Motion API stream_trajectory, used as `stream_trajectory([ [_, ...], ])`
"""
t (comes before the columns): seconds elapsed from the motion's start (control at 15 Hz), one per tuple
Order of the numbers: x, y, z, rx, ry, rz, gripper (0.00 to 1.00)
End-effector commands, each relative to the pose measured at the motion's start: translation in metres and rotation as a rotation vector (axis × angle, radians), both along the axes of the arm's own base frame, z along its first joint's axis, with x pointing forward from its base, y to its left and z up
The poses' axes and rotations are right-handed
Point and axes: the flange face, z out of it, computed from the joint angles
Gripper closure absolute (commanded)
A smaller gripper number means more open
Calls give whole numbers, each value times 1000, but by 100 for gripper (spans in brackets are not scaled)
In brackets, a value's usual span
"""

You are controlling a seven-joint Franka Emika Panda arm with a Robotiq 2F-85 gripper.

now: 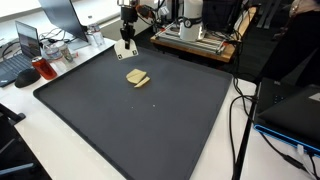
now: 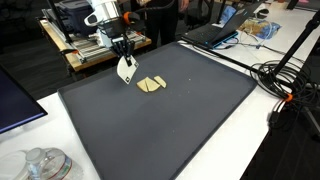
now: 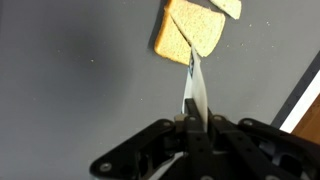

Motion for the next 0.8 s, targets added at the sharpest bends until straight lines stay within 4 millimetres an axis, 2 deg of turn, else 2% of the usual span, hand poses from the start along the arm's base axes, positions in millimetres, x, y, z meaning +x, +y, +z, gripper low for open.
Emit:
stream_trajectory([
  [0.0, -2, -2, -7, 29, -17, -23, 99],
  [0.27, 3, 1, -15, 57, -35, -5, 99],
  [0.73, 35, 41, -24, -40, 24, 209, 99],
])
